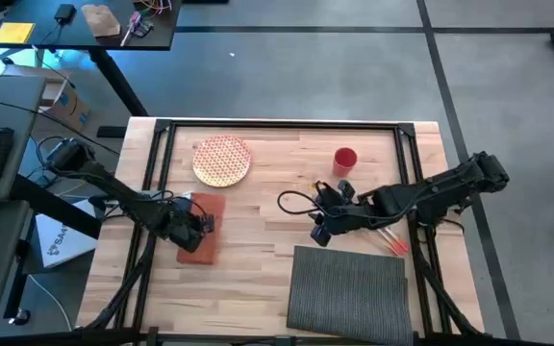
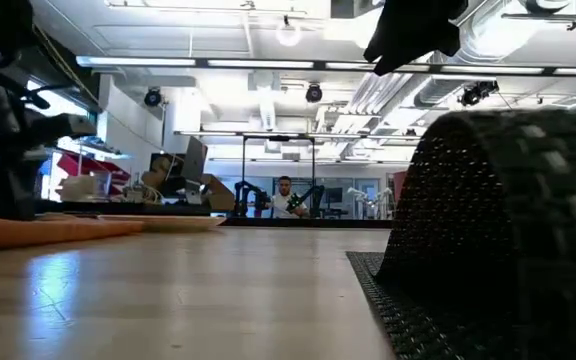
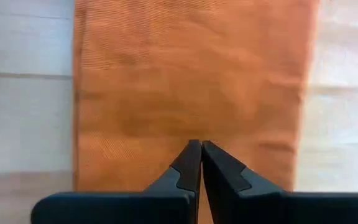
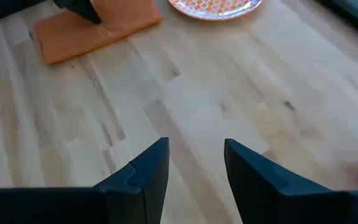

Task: Set table place
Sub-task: Move the napkin to the middle left of the table, then put the fork on the top of the orange napkin

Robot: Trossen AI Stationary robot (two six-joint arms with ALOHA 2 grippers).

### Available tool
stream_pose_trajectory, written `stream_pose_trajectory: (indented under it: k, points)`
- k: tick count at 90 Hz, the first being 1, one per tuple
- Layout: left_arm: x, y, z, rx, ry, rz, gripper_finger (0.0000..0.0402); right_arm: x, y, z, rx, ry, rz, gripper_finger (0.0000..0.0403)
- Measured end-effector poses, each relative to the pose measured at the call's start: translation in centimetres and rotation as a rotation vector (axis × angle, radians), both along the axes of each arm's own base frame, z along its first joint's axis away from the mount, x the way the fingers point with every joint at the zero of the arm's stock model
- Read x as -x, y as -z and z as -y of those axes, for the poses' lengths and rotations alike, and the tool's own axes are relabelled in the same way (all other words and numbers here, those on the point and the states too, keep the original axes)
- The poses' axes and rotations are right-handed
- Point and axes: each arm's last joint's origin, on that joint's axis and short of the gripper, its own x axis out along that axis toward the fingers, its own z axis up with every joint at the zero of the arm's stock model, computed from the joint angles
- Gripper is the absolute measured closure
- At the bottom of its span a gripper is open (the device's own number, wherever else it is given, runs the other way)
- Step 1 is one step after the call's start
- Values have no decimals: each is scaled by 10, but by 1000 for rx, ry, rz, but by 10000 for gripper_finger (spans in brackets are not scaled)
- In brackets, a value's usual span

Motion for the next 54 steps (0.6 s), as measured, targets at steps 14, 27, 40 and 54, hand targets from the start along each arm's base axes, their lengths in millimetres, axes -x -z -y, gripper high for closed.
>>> stream_pose_trajectory:
  k: [14,27,40,54]
  points:
    - [-5,-20,5,-26,118,3,401,0,-21,-3,-170,28,64,265]
    - [-12,-34,9,-27,203,33,401,9,-22,-4,-293,1,-67,265]
    - [-18,-46,13,-40,262,66,397,34,17,1,-296,5,-384,265]
    - [-24,-58,16,-54,307,106,387,56,68,7,-384,117,-557,265]
